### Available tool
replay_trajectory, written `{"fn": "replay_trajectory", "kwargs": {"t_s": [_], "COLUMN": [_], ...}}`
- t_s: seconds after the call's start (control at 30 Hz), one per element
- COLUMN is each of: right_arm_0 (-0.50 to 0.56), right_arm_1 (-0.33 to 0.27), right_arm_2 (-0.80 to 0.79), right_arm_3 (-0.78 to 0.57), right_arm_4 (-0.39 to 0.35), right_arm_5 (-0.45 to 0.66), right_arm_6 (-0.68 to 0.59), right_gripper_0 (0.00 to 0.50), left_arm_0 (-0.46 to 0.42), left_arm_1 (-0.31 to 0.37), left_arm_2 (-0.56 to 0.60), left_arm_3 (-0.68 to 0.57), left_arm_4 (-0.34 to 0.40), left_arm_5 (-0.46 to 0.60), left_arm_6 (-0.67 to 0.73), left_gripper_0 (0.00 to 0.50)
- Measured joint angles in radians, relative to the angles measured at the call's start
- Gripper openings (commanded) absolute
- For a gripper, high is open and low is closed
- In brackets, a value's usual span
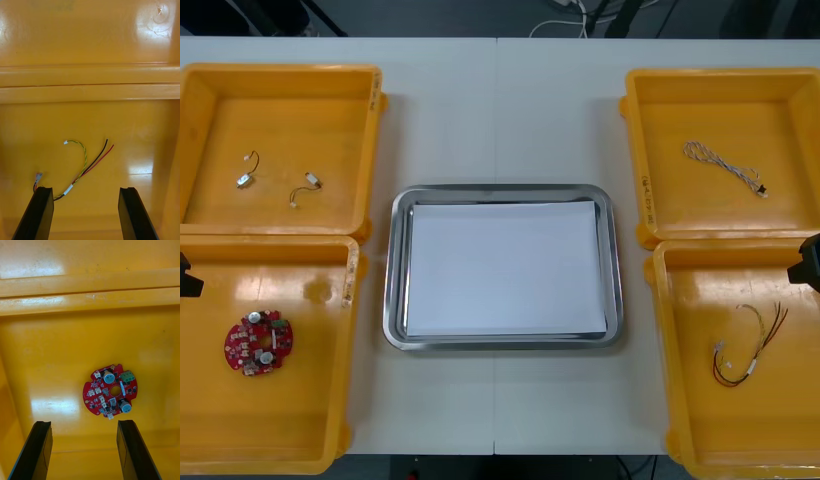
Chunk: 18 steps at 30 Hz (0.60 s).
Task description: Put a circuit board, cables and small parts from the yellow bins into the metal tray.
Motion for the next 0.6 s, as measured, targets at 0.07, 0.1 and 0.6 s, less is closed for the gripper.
{"fn": "replay_trajectory", "kwargs": {"t_s": [0.07, 0.1, 0.6], "right_arm_0": [-0.012, -0.012, -0.013], "right_arm_1": [0.0, 0.0, 0.0], "right_arm_2": [0.006, 0.006, 0.006], "right_arm_3": [0.003, 0.003, 0.003], "right_arm_4": [0.0, 0.0, 0.0], "right_arm_5": [-0.001, -0.001, -0.001], "right_arm_6": [0.0, 0.0, 0.0], "right_gripper_0": [0.5, 0.5, 0.5], "left_arm_0": [0.0, 0.0, 0.0], "left_arm_1": [0.0, 0.0, 0.0], "left_arm_2": [0.0, 0.0, 0.0], "left_arm_3": [0.0, 0.0, 0.0], "left_arm_4": [0.0, 0.0, 0.0], "left_arm_5": [0.0, 0.0, 0.0], "left_arm_6": [0.0, 0.0, 0.0], "left_gripper_0": [0.5, 0.5, 0.5]}}
